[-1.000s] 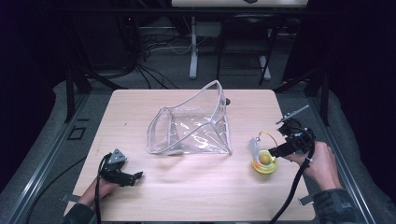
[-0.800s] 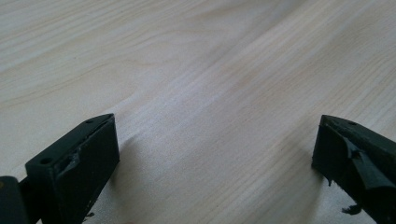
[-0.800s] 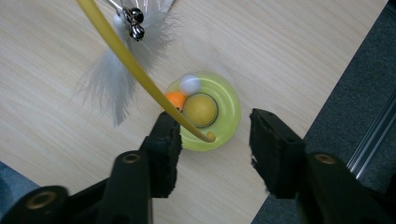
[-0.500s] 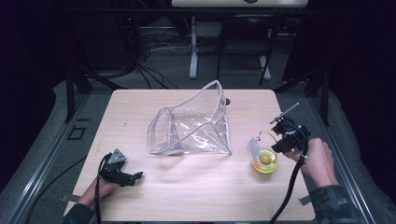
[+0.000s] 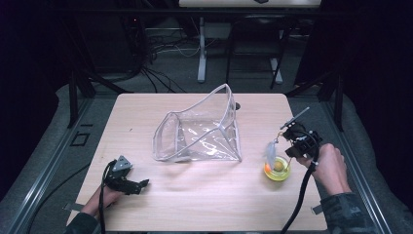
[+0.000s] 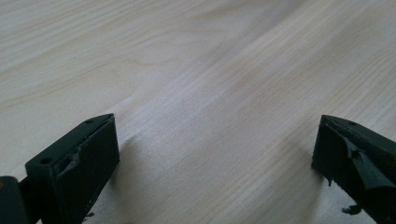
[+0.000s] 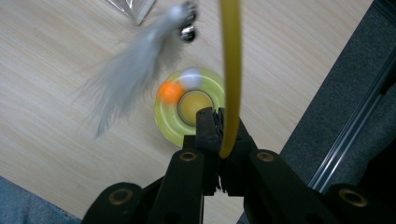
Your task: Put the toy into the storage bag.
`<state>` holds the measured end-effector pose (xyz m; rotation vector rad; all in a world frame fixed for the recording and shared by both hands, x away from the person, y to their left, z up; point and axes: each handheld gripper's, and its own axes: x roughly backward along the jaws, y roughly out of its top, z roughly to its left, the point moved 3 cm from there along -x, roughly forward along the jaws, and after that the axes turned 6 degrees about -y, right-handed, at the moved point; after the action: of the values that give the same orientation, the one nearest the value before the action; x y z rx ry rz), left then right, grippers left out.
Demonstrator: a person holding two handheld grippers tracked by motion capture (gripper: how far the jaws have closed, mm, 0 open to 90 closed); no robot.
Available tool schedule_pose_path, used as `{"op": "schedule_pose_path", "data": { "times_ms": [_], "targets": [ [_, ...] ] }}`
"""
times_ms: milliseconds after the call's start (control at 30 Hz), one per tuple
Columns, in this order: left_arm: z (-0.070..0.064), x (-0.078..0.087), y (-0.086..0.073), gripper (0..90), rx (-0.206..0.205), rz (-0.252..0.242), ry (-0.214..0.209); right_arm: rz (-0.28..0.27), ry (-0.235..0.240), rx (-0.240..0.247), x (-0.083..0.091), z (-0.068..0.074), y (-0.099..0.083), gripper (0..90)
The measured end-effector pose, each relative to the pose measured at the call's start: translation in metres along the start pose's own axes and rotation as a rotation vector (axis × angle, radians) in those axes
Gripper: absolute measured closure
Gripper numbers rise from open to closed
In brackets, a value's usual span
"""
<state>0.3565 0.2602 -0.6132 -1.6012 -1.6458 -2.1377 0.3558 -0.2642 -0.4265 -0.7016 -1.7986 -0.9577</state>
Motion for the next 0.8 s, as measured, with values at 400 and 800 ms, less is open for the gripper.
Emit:
{"op": "schedule_pose_path", "data": {
  "times_ms": [400,800],
  "targets": [
    [0.0,0.0,0.0,0.3,0.0,0.0,0.0,-0.003,0.012,0.007,0.003,-0.001,0.006,87.9],
    [0.0,0.0,0.0,0.4,0.0,0.0,0.0,0.015,0.03,0.049,0.011,0.0,0.018,87.8]
  ]
}}
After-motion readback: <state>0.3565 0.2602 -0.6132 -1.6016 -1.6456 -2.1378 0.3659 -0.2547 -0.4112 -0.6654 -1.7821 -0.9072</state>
